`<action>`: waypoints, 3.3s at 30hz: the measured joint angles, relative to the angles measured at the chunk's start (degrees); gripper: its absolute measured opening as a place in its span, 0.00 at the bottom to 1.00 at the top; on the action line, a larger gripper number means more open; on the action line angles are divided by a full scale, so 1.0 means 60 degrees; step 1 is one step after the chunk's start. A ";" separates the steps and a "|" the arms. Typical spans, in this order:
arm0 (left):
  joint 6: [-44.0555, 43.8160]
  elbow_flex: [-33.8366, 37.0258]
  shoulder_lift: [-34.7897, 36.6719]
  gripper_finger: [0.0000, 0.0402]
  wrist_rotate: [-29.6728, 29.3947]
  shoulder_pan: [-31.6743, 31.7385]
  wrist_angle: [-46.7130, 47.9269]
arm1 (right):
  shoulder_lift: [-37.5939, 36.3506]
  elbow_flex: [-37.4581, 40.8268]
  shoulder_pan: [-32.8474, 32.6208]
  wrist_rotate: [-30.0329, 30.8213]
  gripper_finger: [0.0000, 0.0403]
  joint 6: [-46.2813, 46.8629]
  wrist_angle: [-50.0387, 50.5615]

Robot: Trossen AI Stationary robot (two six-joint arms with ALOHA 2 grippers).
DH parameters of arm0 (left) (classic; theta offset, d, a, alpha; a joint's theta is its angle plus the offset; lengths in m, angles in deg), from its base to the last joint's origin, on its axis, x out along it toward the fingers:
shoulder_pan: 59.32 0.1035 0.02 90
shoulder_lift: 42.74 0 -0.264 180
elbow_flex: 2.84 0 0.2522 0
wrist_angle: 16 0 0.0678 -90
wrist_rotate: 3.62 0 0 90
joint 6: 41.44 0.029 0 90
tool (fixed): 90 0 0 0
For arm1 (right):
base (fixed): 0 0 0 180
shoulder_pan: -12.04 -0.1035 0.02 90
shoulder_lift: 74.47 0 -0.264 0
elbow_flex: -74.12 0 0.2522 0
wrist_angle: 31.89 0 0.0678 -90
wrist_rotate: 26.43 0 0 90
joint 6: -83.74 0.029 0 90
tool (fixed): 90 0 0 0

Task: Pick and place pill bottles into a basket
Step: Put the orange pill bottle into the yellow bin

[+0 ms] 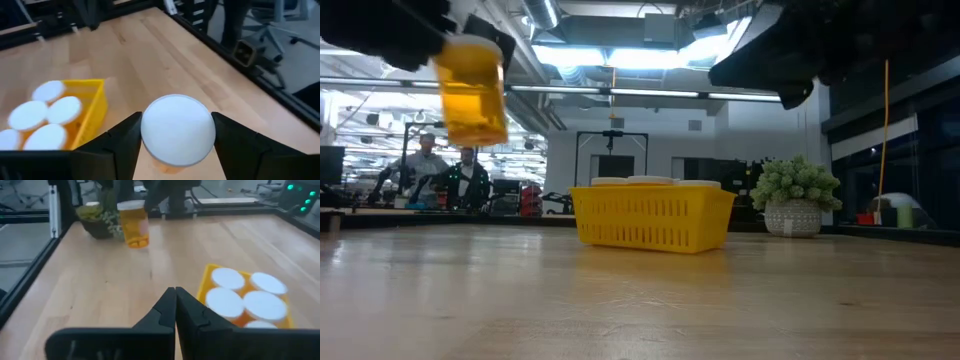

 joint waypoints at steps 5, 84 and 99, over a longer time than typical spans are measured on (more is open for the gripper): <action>0.0240 0.0000 -0.0004 0.54 0.0023 0.0460 -0.0184 | -0.0720 0.0000 0.0014 0.0273 0.02 0.0741 0.1325; 0.0872 -0.3905 -0.6399 0.54 0.1360 0.3487 -0.2582 | -0.1231 0.3275 0.0192 0.1345 0.02 -0.1832 -0.3533; 0.0856 -0.3905 -0.6398 0.55 0.1370 0.3473 -0.2435 | -0.1231 0.3275 0.0214 0.1345 0.02 -0.1829 -0.3522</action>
